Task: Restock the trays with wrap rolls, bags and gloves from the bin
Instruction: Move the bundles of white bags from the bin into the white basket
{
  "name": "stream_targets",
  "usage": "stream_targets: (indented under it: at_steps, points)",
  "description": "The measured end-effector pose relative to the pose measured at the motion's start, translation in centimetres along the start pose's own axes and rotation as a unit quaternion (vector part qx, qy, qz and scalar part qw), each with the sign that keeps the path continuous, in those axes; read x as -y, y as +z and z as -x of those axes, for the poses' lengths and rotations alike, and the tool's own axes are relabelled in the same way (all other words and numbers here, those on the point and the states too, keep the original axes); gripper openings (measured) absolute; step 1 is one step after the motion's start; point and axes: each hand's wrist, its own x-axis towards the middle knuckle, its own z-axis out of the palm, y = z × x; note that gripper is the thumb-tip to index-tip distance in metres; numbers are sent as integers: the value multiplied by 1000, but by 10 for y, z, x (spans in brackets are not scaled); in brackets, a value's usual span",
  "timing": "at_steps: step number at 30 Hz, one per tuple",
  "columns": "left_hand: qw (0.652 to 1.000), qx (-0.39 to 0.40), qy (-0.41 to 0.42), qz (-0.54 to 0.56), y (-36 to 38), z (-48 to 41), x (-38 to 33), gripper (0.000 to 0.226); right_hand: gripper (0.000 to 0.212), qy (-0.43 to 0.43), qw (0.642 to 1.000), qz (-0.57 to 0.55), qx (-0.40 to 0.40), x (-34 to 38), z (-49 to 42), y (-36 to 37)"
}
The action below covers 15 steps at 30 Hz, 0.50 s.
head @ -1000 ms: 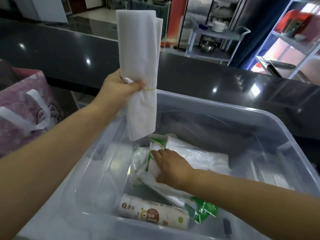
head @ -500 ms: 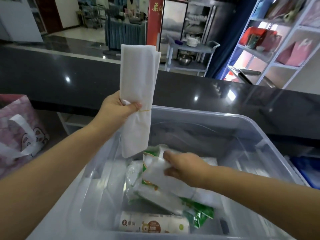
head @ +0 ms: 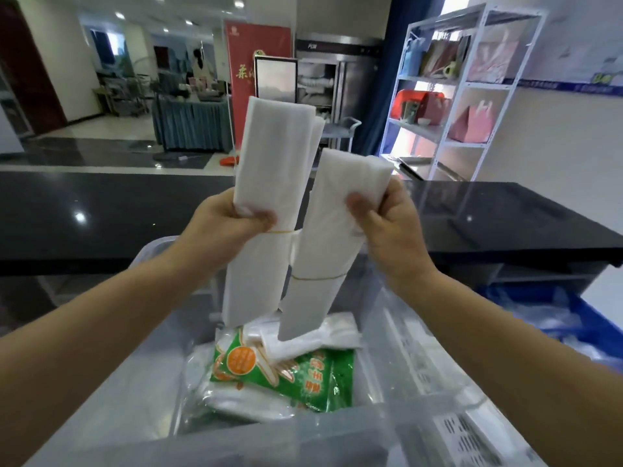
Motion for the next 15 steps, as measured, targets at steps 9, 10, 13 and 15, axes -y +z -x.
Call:
stream_targets:
  at_steps: [9, 10, 13, 15]
  points:
    - [993, 20, 86, 83, 186, 9, -127, 19, 12, -127, 977, -41, -163, 100, -18, -171]
    - [991, 19, 91, 94, 209, 12, -140, 19, 12, -133, 975, -44, -171, 106, -19, -191]
    - [988, 15, 91, 122, 274, 21, -164, 13, 13, -102, 973, -38, -204, 108, -18, -247]
    - [988, 26, 62, 136, 311, 28, -163, 14, 14, -57, 975, -42, -212, 95, -12, -280]
